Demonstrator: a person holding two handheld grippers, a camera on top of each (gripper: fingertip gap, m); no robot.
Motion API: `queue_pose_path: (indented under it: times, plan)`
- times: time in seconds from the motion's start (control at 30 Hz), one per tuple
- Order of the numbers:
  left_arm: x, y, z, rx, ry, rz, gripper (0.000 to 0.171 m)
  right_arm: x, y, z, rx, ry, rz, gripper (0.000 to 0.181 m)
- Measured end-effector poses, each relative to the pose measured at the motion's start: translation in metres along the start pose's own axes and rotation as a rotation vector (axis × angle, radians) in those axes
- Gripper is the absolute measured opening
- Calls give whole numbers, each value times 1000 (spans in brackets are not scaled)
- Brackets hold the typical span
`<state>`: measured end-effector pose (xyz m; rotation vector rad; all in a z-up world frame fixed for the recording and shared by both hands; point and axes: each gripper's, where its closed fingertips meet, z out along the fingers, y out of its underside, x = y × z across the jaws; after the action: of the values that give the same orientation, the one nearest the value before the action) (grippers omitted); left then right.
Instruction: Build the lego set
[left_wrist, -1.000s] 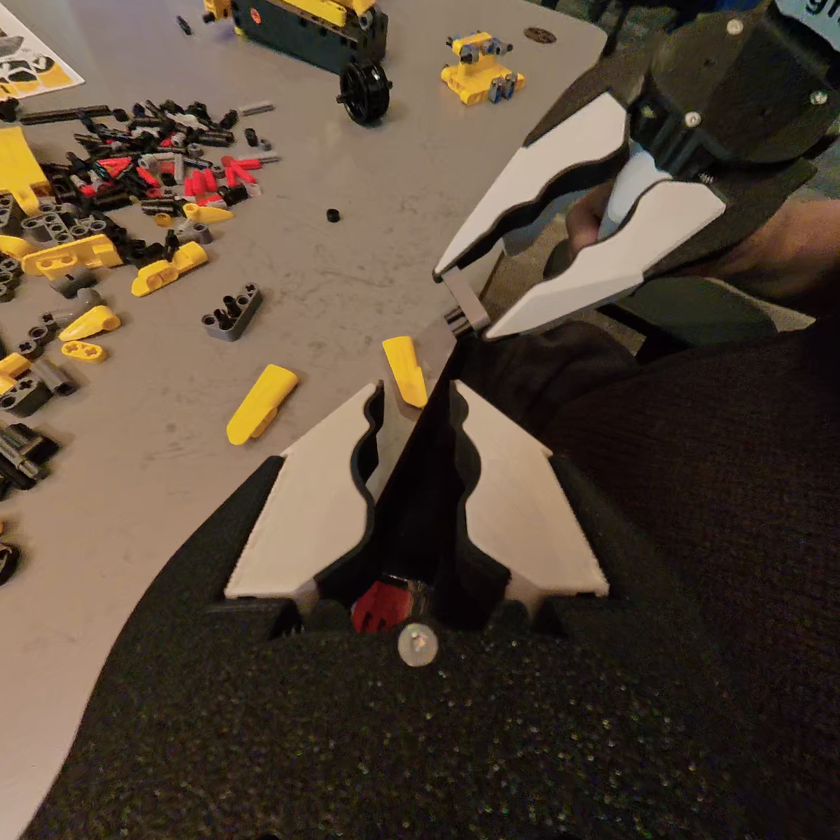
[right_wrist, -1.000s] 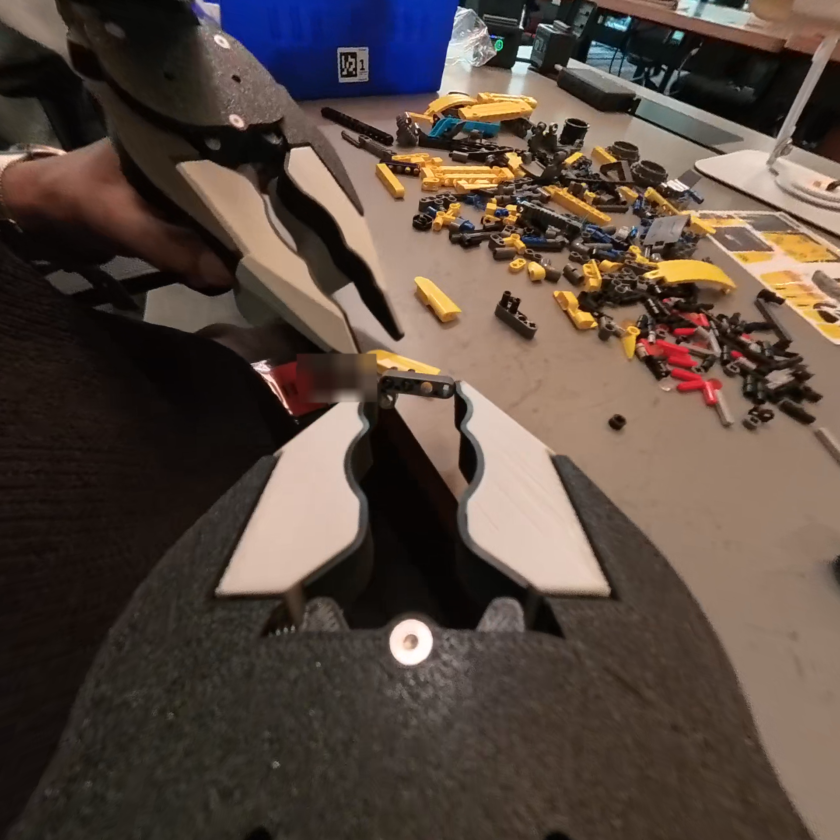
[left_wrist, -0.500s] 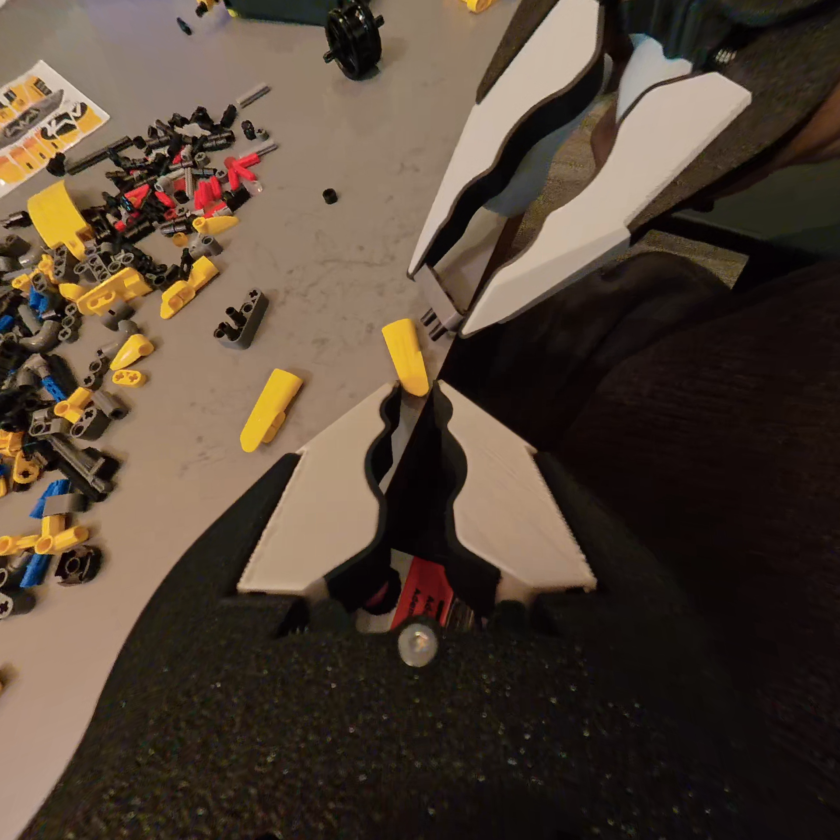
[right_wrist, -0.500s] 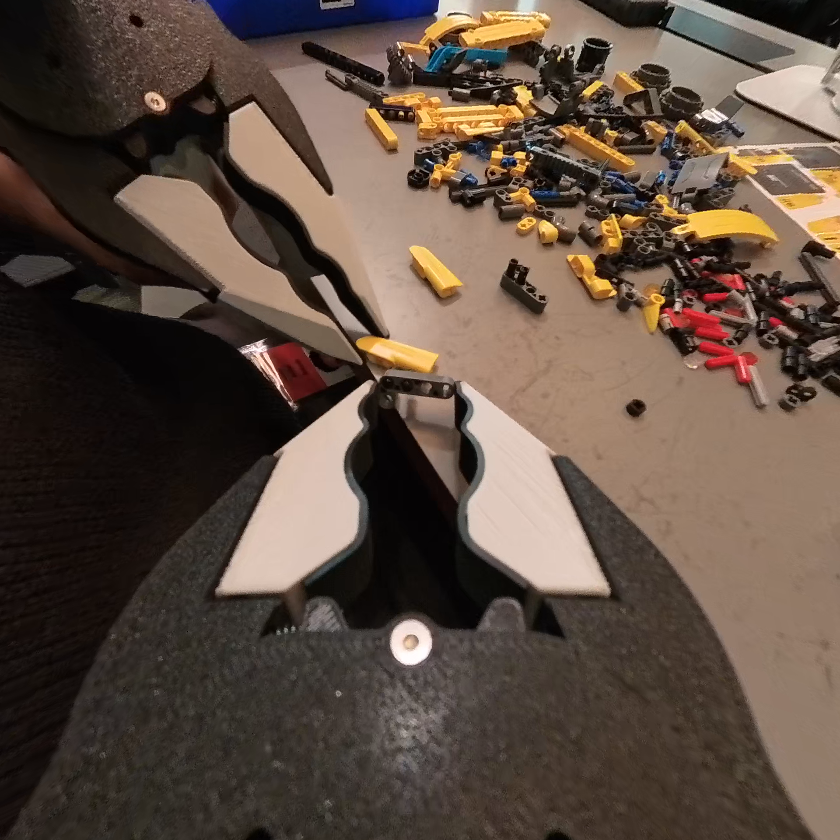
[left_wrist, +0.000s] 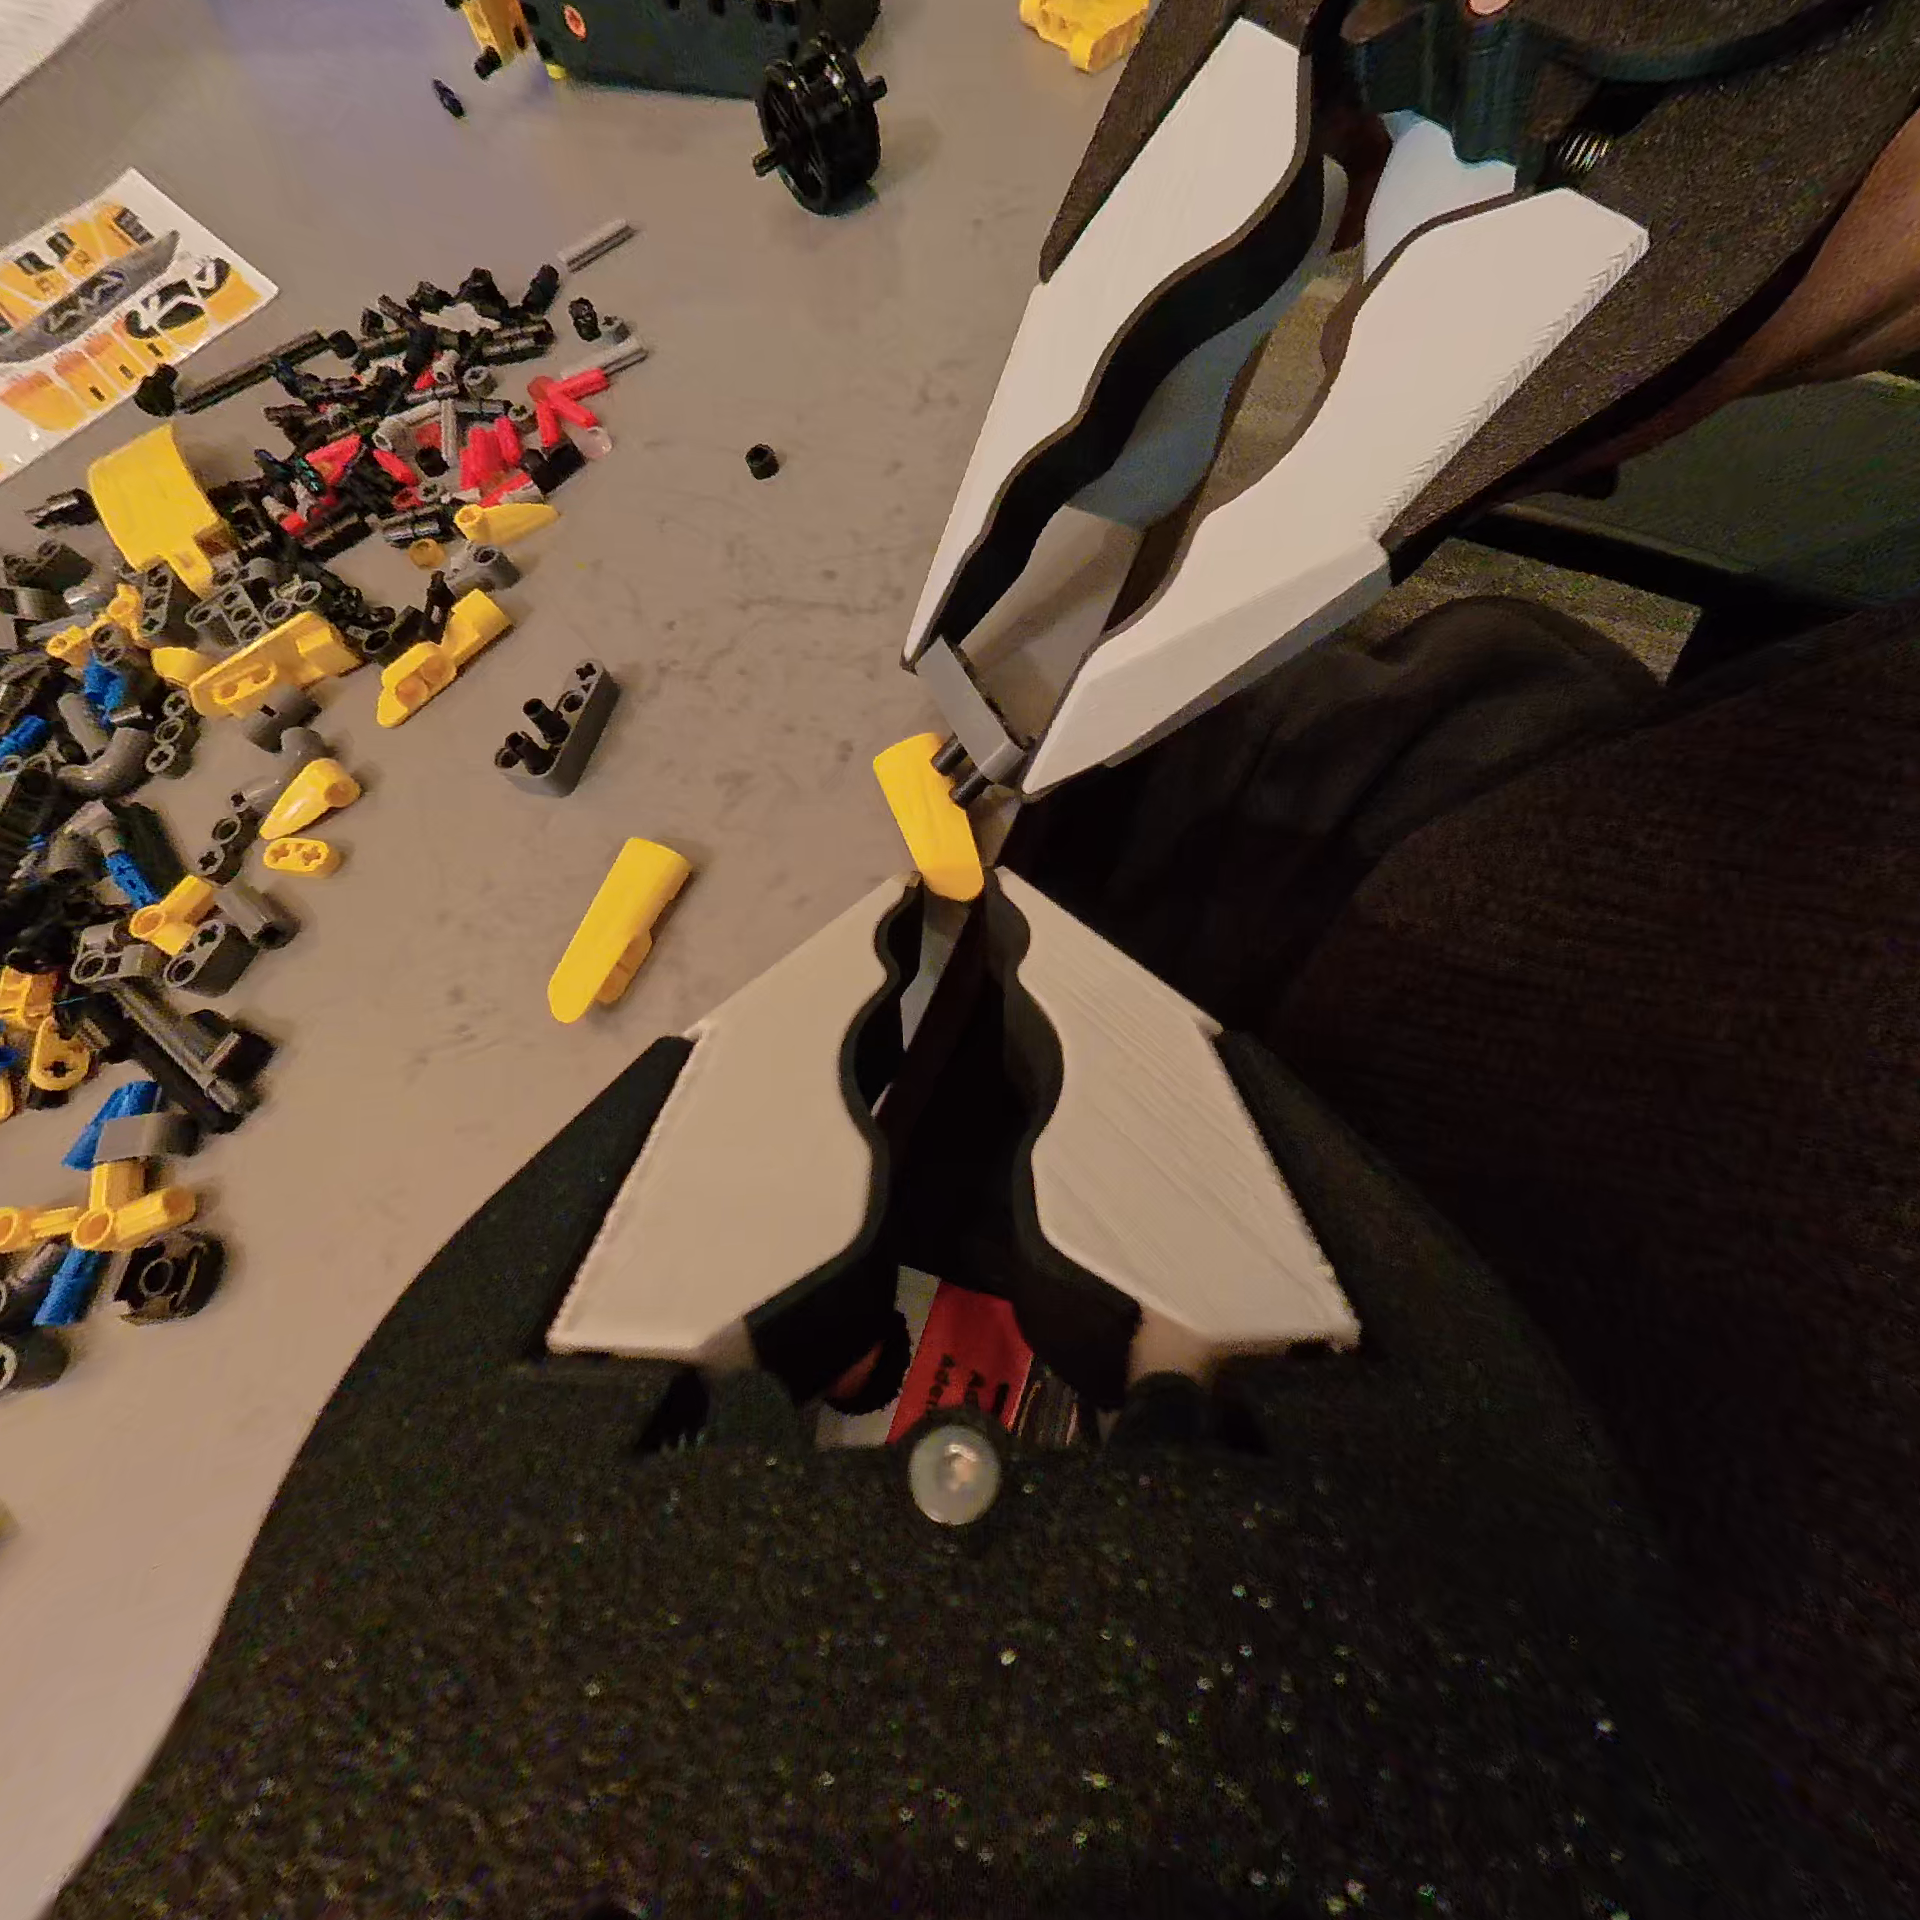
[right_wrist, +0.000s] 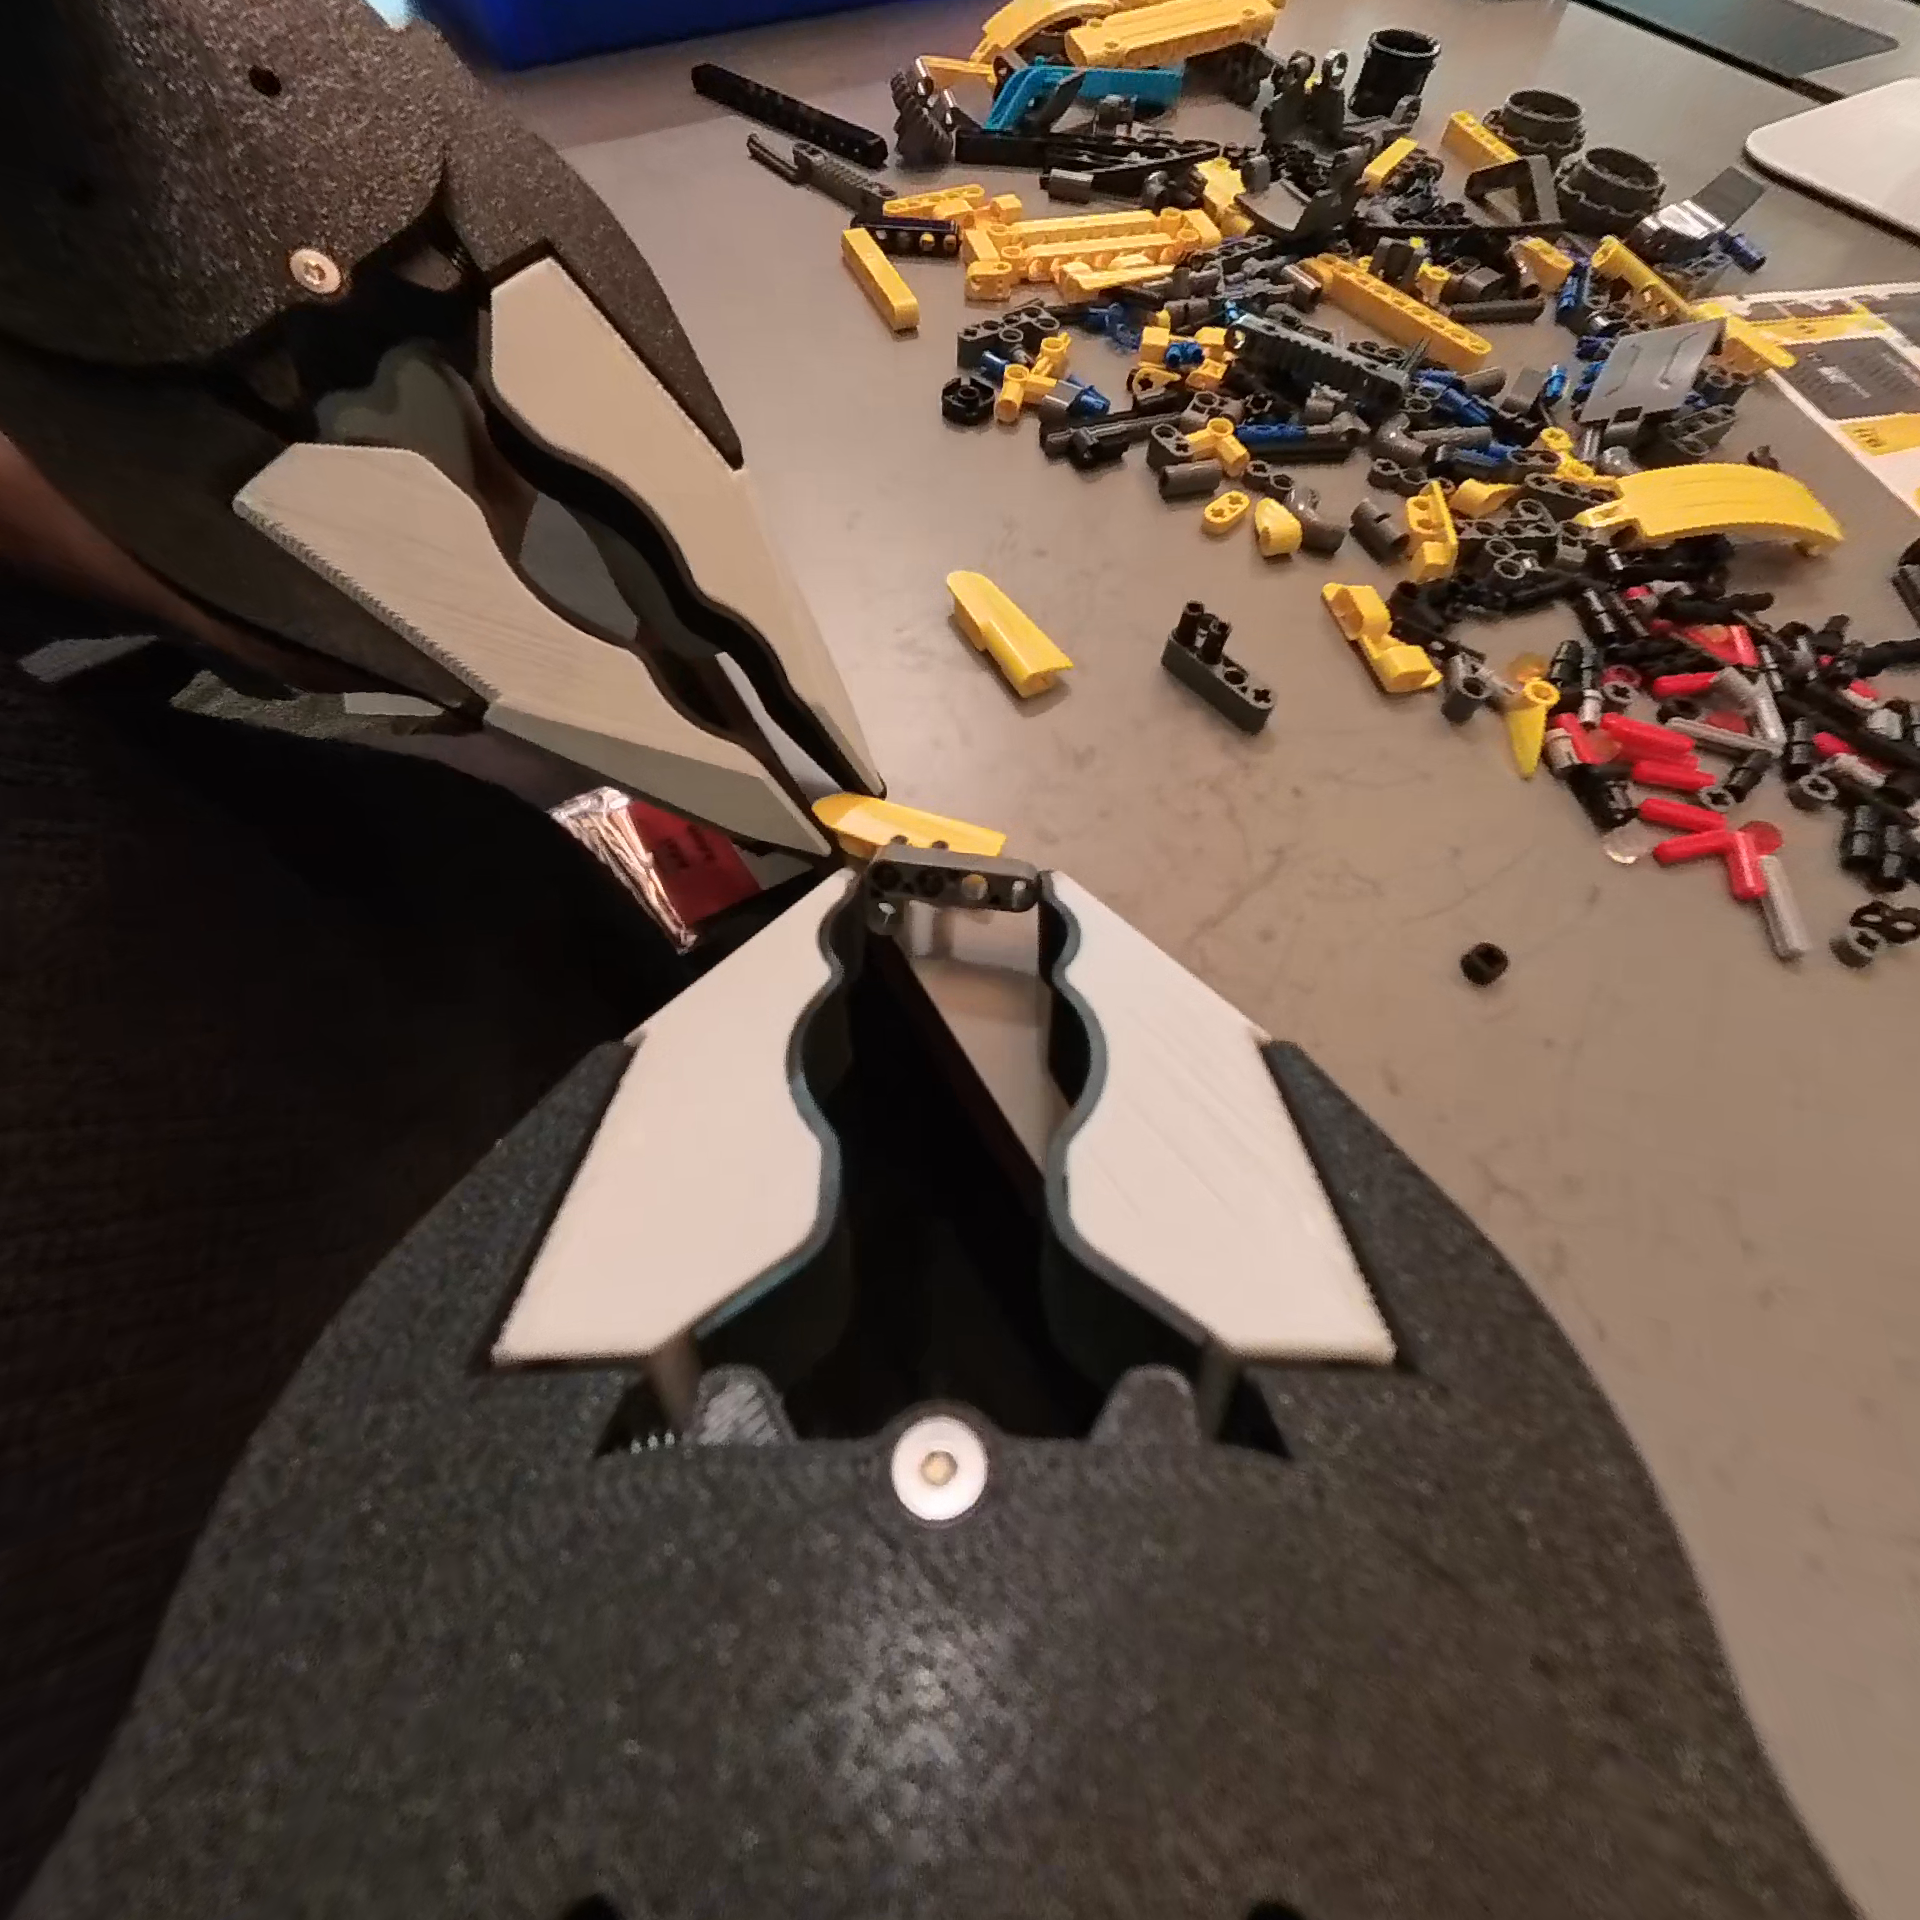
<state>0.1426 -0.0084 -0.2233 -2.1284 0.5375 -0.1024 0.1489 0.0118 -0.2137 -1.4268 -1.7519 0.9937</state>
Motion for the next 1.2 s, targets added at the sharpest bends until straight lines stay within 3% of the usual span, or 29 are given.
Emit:
queue_pose_path:
  times: [0.3, 0.47, 0.7, 1.0, 1.2]
  plan:
    - [-4, -4, -6, 46, 39, -90, 10, 6, -10, 9, 5, 18, 2, 33]
    - [-10, -9, -14, 115, 96, -227, 10, 22, -17, -1, 33, 65, -18, 33]
    - [-22, -18, -29, 239, 218, -454, 10, 40, 3, -4, -131, 23, 12, 33]
    - [-23, -17, -28, 249, 230, -479, 10, 42, 8, 3, -154, -10, 21, 35]
    - [-26, -21, -30, 295, 258, -528, 10, 42, -2, -5, -88, 13, -39, 50]
